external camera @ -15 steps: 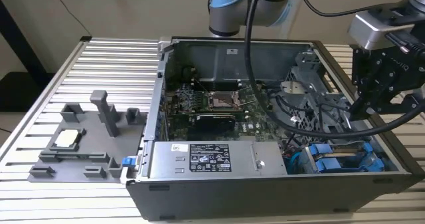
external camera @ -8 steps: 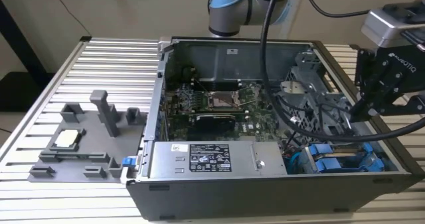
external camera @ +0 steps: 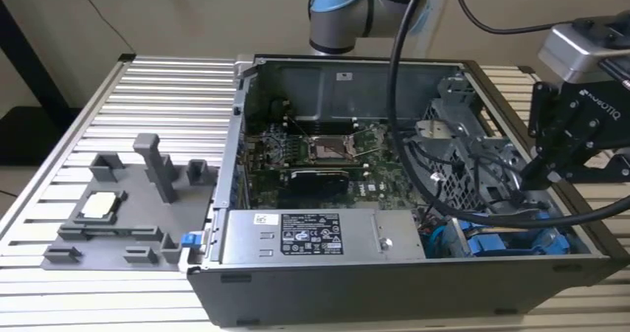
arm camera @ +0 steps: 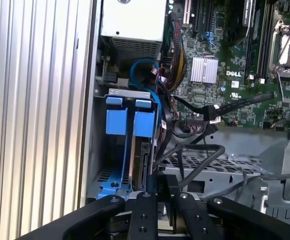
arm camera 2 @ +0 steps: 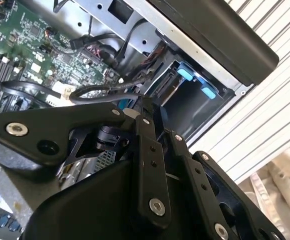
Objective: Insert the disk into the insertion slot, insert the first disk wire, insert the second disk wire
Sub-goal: 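Insert the first disk wire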
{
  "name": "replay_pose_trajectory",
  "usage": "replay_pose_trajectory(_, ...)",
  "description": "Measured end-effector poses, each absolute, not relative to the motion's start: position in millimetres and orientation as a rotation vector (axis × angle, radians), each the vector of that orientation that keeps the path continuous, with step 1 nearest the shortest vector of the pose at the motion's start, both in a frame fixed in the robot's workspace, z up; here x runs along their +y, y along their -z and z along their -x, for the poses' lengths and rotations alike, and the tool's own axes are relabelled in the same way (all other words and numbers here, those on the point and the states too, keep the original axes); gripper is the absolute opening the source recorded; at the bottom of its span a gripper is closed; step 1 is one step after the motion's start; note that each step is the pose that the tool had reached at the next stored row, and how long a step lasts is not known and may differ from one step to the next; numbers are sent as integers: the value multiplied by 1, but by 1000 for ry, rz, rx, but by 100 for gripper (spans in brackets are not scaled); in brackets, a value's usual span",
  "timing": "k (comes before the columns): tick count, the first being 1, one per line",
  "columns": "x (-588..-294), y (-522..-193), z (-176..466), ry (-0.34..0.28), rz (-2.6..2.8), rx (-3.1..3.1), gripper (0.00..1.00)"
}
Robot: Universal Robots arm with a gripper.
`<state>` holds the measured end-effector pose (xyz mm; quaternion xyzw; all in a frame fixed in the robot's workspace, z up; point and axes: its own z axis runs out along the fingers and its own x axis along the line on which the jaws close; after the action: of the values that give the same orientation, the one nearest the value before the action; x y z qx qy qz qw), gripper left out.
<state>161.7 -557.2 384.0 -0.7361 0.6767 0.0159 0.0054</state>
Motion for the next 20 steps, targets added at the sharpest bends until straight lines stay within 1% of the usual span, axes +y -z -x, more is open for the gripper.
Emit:
replay_pose_trajectory(13, -563, -368, -163, -55, 2266, 2155, 19)
replay_pose_trajectory(20, -563, -363, -168, -72, 2244, 2177, 19)
